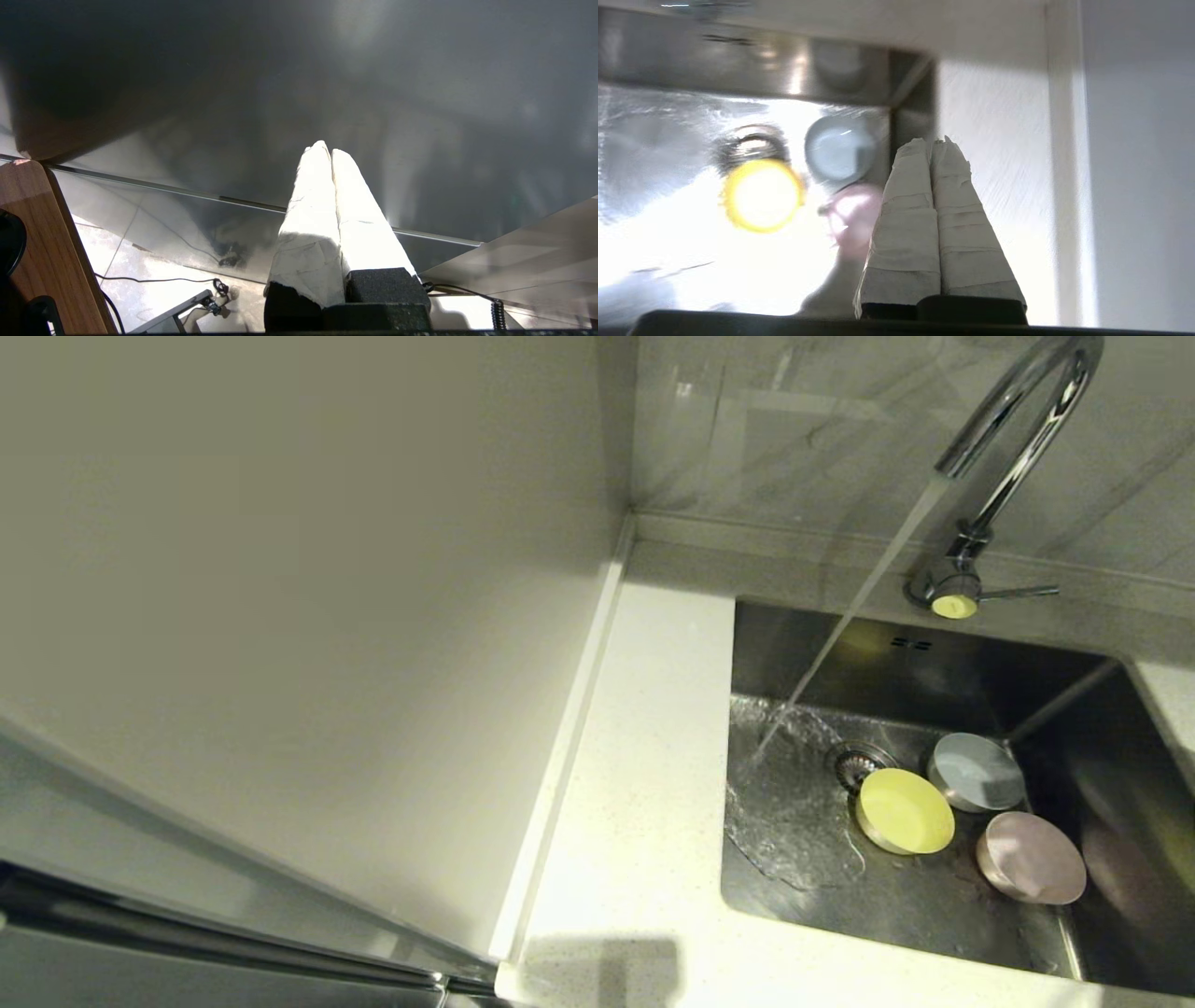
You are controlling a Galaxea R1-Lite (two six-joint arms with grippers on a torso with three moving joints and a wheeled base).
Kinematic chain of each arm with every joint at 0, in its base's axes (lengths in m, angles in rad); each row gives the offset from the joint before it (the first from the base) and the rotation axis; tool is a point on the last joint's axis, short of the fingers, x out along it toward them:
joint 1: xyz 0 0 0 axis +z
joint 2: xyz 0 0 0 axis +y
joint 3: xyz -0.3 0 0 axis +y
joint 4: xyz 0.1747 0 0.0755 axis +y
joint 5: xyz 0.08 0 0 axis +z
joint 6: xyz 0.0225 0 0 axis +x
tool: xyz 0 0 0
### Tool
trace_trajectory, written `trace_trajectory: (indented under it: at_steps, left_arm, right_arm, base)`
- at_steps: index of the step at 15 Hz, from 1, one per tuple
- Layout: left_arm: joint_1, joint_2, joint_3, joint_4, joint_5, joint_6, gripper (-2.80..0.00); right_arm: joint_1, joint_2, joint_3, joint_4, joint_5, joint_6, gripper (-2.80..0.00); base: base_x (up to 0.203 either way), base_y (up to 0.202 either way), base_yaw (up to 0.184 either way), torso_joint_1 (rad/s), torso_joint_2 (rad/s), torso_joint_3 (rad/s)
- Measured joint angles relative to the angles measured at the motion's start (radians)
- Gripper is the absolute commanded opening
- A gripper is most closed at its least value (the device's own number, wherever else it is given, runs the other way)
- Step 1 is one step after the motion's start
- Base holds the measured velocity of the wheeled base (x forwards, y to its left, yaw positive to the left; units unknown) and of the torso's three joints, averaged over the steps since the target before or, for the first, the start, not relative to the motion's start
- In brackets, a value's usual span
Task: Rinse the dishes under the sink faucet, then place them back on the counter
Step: Wait for the water to rinse the bowl
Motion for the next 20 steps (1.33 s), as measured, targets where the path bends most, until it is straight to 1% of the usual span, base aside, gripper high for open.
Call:
trace_trajectory:
  at_steps: [2,4,7,9,11,13,16,18,20]
  left_arm:
    - [0.000,0.000,0.000,0.000,0.000,0.000,-2.80]
    - [0.000,0.000,0.000,0.000,0.000,0.000,-2.80]
    - [0.000,0.000,0.000,0.000,0.000,0.000,-2.80]
    - [0.000,0.000,0.000,0.000,0.000,0.000,-2.80]
    - [0.000,0.000,0.000,0.000,0.000,0.000,-2.80]
    - [0.000,0.000,0.000,0.000,0.000,0.000,-2.80]
    - [0.000,0.000,0.000,0.000,0.000,0.000,-2.80]
    - [0.000,0.000,0.000,0.000,0.000,0.000,-2.80]
    - [0.000,0.000,0.000,0.000,0.000,0.000,-2.80]
  right_arm:
    - [0.040,-0.182,0.164,-0.029,-0.016,0.045,-2.80]
    - [0.129,-0.354,0.346,-0.090,-0.078,0.066,-2.80]
    - [0.307,-0.616,0.576,-0.173,-0.232,0.091,-2.80]
    - [0.424,-0.782,0.711,-0.190,-0.346,0.110,-2.80]
    - [0.513,-0.924,0.853,-0.200,-0.414,0.133,-2.80]
    - [0.566,-1.000,0.955,-0.203,-0.433,0.153,-2.80]
    - [0.672,-1.072,1.057,-0.207,-0.443,0.157,-2.80]
    - [0.694,-1.128,1.119,-0.208,-0.437,0.156,-2.80]
    - [0.688,-1.202,1.174,-0.205,-0.405,0.153,-2.80]
  base:
    - [0.000,0.000,0.000,0.000,0.00,0.000]
    - [0.000,0.000,0.000,0.000,0.00,0.000]
    - [0.000,0.000,0.000,0.000,0.00,0.000]
    - [0.000,0.000,0.000,0.000,0.00,0.000]
    - [0.000,0.000,0.000,0.000,0.00,0.000]
    - [0.000,0.000,0.000,0.000,0.00,0.000]
    - [0.000,0.000,0.000,0.000,0.00,0.000]
    - [0.000,0.000,0.000,0.000,0.00,0.000]
    - [0.000,0.000,0.000,0.000,0.00,0.000]
